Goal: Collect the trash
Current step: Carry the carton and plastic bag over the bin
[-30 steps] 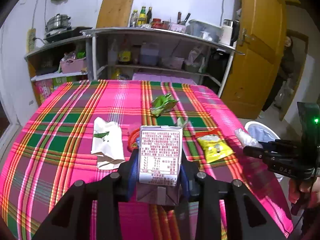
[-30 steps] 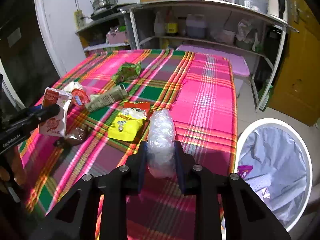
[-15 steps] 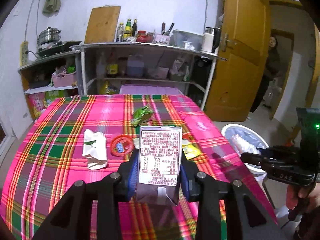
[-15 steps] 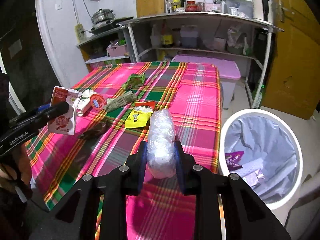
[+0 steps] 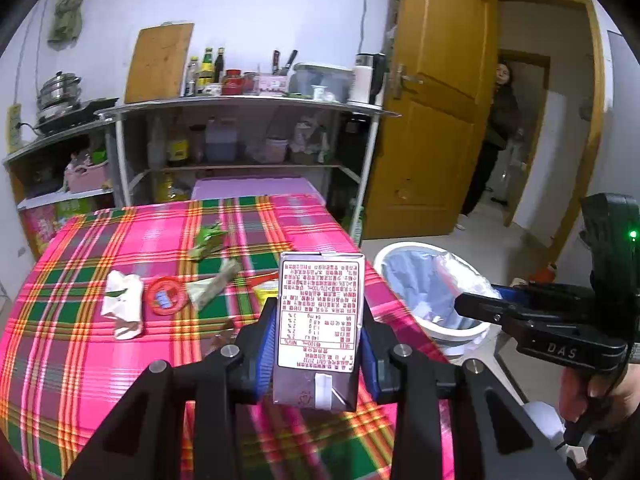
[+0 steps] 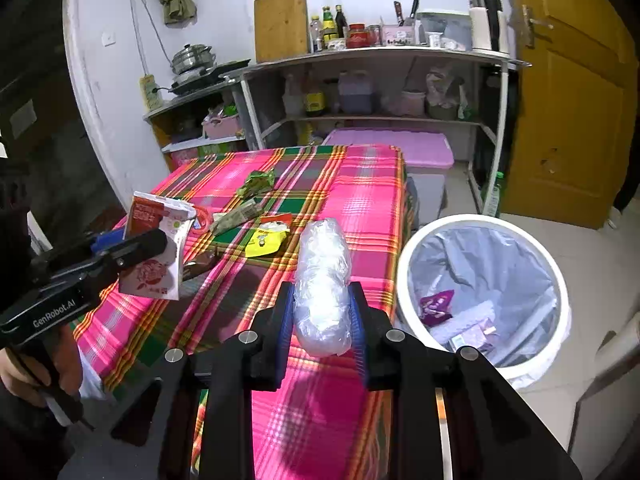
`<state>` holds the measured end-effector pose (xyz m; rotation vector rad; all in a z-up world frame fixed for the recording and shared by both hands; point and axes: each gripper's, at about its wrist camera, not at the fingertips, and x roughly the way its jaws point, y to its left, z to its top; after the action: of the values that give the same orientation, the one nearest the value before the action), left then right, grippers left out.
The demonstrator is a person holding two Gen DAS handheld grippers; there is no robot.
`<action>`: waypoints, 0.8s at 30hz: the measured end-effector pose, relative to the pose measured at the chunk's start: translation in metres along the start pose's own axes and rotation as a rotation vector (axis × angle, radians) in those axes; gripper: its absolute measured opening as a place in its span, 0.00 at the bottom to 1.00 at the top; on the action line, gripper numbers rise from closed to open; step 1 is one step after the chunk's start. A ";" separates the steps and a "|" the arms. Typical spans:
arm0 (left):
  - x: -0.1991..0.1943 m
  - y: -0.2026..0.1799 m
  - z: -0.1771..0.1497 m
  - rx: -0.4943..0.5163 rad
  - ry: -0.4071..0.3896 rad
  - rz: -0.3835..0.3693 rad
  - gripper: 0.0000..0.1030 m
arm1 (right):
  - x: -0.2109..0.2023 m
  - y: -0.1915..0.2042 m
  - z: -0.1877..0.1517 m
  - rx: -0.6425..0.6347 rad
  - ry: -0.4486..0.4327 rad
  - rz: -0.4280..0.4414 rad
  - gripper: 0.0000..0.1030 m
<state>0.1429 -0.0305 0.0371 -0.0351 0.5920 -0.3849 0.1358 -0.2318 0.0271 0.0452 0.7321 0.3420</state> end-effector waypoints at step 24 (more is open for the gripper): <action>0.072 -0.070 0.023 0.065 0.060 -0.168 0.35 | -0.016 -0.085 -0.008 0.138 -0.021 -0.147 0.26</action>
<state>0.1865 -0.1236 0.0277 -0.0113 0.6371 -0.5700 0.1437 -0.3176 0.0182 0.1245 0.7332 0.1498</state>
